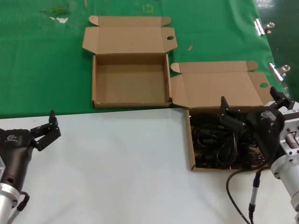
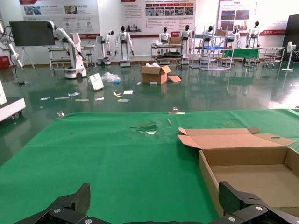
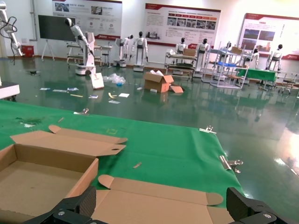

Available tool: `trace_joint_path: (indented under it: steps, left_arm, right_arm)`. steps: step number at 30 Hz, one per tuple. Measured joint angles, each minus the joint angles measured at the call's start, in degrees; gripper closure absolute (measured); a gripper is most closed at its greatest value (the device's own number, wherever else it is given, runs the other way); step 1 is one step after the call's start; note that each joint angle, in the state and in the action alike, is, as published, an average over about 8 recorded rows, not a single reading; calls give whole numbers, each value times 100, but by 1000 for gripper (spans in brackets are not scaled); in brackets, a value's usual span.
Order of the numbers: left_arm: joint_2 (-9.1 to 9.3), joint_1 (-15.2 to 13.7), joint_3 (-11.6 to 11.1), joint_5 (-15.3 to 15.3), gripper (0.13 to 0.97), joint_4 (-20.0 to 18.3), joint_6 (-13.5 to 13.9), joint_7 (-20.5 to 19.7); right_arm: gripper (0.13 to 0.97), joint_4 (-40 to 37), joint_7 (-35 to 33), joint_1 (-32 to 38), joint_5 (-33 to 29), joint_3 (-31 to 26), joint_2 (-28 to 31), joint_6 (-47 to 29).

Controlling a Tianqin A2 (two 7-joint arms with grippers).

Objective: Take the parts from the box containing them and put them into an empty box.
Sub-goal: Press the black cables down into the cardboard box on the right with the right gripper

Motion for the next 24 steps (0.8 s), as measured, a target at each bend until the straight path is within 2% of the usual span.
trace_joint_path:
  steps: [15,24]
  left_arm:
    - [0,0,0,0,150,0,0,0]
    - [0,0,0,0,235,0,0,0]
  right_arm:
    - [129,0,0,0,0,0,0,0]
    - [129,16,-106,74,-5,45,-52,-214]
